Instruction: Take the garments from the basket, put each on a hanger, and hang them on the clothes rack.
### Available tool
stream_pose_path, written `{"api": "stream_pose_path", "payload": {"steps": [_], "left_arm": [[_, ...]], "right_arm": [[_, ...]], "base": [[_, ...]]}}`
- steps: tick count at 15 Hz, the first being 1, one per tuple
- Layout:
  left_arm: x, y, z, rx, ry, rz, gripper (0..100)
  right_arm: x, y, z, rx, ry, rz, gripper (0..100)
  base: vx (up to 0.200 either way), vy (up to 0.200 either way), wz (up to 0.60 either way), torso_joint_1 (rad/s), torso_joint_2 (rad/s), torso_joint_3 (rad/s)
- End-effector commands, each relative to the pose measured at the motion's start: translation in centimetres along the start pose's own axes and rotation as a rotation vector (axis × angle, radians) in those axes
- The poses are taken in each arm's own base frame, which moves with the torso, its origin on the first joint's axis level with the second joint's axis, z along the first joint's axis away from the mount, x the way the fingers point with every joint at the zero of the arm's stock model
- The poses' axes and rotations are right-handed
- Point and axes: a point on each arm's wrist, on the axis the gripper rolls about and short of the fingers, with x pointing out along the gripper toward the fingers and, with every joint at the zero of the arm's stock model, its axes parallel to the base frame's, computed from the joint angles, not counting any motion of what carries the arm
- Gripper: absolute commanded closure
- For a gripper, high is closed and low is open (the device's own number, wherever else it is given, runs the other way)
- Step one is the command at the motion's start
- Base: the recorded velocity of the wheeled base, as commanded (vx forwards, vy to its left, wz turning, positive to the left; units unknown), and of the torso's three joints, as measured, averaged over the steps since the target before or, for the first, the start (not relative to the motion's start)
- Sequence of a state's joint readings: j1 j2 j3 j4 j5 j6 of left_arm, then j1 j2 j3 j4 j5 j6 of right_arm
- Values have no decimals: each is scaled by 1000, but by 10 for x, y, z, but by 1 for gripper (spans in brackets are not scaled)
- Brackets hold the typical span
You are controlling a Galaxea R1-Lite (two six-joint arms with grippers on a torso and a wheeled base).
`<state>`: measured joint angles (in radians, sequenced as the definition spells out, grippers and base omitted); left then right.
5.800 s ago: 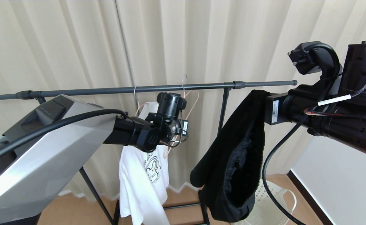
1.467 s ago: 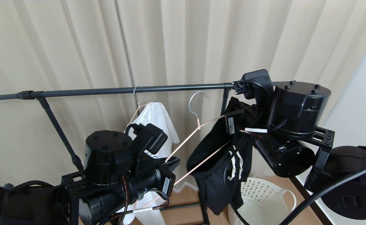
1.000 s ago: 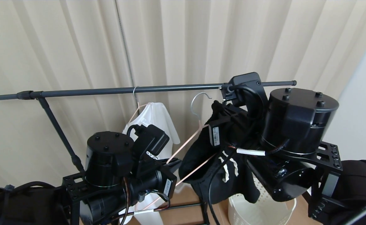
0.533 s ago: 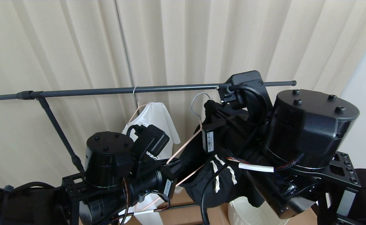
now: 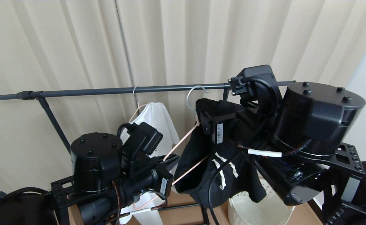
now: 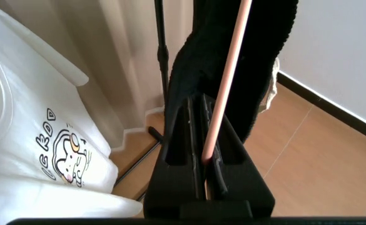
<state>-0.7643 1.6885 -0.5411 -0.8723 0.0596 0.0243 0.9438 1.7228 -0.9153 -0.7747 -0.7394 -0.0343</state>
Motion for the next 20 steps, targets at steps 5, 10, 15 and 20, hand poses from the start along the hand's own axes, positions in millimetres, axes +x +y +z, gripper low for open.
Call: {"api": "stream_pose_path", "payload": {"steps": [5,10,15,20], "left_arm": [[-12,2,2,1,-17,4,100],[-9,6,6,-9,-47,16,100],[-1,12,11,-14,-63,39,100],[2,17,14,-13,-73,55,100]], "right_arm": [[-1,-9,10,21,-25,-18,0],[-3,-6,9,18,-22,-6,0],[-7,-1,7,11,-16,14,0],[-12,-3,3,3,-7,38,0]], "base": [[0,0,0,0,0,0],[0,0,0,0,0,0],[0,0,0,0,0,0],[0,0,0,0,0,0]]}}
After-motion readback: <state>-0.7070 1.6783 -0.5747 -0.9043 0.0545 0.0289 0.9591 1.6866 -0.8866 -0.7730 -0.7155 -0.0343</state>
